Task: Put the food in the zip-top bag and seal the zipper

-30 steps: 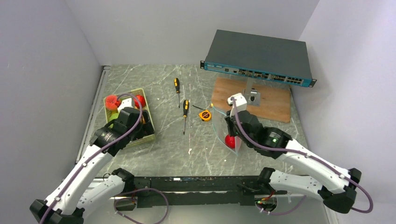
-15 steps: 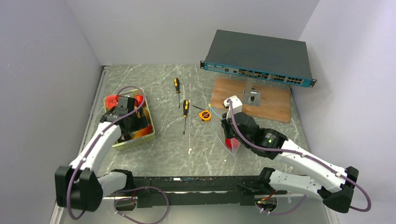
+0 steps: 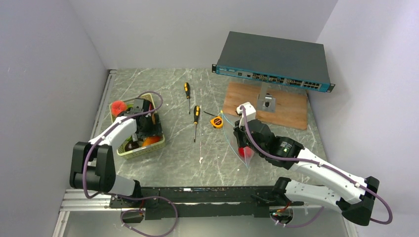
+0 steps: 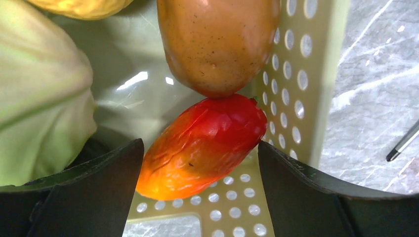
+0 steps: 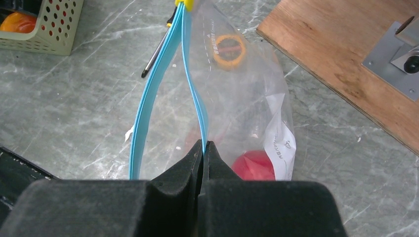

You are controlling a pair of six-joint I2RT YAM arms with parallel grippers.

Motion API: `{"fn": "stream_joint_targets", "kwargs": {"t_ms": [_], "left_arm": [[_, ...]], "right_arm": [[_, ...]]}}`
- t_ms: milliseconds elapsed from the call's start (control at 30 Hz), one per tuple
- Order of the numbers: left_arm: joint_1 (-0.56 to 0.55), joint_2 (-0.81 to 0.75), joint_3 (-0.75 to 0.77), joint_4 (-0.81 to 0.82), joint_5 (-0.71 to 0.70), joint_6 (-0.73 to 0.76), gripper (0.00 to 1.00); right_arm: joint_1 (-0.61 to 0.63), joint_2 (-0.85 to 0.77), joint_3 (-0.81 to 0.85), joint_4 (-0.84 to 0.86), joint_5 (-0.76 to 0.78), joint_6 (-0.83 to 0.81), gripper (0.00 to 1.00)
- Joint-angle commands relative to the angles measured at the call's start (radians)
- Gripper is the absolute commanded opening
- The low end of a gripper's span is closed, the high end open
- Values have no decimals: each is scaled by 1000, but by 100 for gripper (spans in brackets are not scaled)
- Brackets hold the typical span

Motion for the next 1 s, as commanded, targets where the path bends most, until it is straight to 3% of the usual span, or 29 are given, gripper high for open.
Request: {"fn": "stream_joint_targets", "kwargs": {"t_ms": [0,133,367,600,767,967], "left_arm": [[3,43,-7,64,19,-11,89],[3,47,-23,67,-11,-23,80],[3,-73,-32,17,-60,-33,42],[4,-262,30,-88,-30,-32,29],[3,-392,64,-97,156,-33,26],[-1,-522,28,83,566,-147,24]], "right_arm": [[-2,-23,-3,46,-12,6,0],[-2,-20,-3,53,-22,10,0],[-2,-8,4,63,-34,14,0],[-2,6,9,72,-40,13,0],[-2,17,14,78,-46,18,0],[-2,22,17,84,-52,18,0]]}}
